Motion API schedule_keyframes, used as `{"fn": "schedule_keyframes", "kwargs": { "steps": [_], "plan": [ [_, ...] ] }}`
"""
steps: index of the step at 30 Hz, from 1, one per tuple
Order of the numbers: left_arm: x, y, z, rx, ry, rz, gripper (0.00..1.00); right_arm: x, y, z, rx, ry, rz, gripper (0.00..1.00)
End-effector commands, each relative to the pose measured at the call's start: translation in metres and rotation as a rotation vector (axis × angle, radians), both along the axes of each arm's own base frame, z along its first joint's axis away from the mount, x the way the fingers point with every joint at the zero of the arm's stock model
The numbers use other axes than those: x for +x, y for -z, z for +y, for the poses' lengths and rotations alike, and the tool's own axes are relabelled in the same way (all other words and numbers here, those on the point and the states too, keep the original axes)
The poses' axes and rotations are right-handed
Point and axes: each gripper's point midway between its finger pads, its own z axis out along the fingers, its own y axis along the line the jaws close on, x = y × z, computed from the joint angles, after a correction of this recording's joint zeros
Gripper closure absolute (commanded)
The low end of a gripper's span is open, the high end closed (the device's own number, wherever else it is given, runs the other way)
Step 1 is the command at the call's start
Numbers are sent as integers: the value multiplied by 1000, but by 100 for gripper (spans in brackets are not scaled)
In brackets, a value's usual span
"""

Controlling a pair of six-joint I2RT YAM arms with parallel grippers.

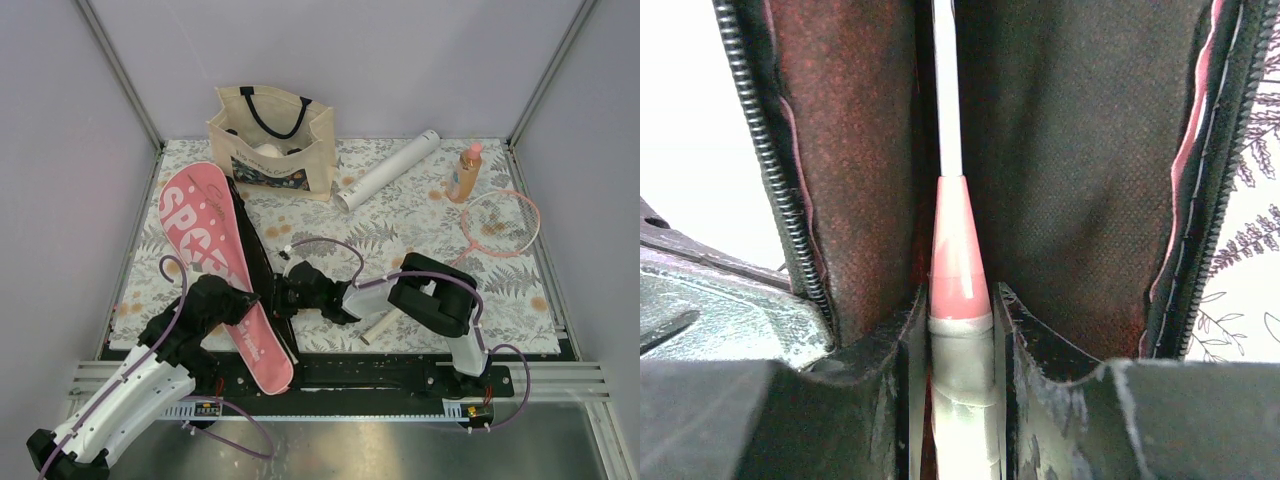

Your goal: Pack up the badminton gear

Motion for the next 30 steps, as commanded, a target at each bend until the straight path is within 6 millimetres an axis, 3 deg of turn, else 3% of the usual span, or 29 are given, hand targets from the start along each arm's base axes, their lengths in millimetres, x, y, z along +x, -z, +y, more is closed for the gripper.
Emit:
{"fn": "schedule_keyframes", "kwargs": {
  "steps": [1,4,7,10,15,23,26,30],
  "plan": [
    [3,-9,-18,-108,15,-8,100,31,-20,10,39,219,-60,91],
    [5,-8,-15,-98,5,-16,100,28,-21,6,43,231,-67,79],
    [5,-6,-7,-65,-25,-14,100,20,-25,1,36,200,-64,59],
    [8,-3,-1,-47,-57,-24,100,10,-29,-12,37,183,-57,47],
    [11,0,2,-43,-78,-28,100,0,-42,-35,-13,157,-80,39],
    [12,-2,2,-31,-65,-48,100,-28,-39,-59,-56,48,-60,49],
    [12,1,1,-38,-64,-45,100,-42,-38,-56,-12,0,-1,52],
    [13,2,0,-35,-62,-48,100,-60,-35,-46,66,-70,109,65]
  ]
}}
